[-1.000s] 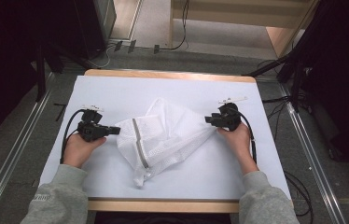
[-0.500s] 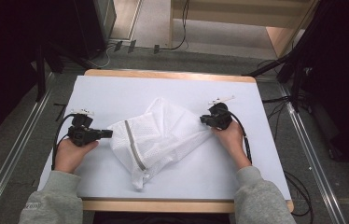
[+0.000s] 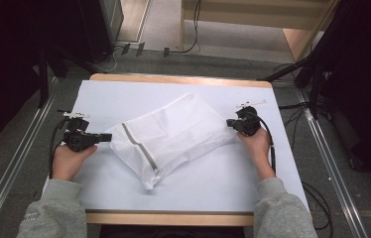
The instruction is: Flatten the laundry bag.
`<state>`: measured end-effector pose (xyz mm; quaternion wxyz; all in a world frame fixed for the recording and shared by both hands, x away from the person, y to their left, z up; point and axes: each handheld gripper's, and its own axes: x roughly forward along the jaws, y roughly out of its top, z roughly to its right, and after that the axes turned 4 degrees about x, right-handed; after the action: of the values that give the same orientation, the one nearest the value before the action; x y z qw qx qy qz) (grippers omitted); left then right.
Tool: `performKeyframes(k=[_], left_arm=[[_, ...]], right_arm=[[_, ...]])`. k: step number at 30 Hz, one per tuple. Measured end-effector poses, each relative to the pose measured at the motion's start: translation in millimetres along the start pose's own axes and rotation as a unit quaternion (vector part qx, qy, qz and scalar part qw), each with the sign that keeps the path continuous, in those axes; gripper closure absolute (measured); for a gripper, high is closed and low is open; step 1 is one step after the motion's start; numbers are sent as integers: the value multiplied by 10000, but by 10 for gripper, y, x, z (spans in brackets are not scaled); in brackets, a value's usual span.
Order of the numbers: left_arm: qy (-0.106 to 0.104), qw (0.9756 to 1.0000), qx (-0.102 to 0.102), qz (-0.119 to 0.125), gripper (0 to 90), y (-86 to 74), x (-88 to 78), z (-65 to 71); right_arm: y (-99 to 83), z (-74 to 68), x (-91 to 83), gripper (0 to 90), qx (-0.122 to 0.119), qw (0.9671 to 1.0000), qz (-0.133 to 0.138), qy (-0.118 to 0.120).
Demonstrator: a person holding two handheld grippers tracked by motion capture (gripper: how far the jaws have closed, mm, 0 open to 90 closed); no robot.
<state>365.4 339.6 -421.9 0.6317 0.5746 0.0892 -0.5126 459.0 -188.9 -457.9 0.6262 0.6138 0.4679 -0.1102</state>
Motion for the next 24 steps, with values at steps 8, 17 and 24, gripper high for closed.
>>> performKeyframes(k=[8,17,24], left_arm=[[81,9996,-258,-34,900,30,67,-198],[6,9998,-183,-78,748,35,111,-172],[-105,9998,133,105,596,86,-22,65]], right_arm=[[-76,122,-106,900,240,9997,55,-12],[-144,34,-196,900,101,9998,73,148],[-234,-86,-399,818,-42,9994,180,308]])
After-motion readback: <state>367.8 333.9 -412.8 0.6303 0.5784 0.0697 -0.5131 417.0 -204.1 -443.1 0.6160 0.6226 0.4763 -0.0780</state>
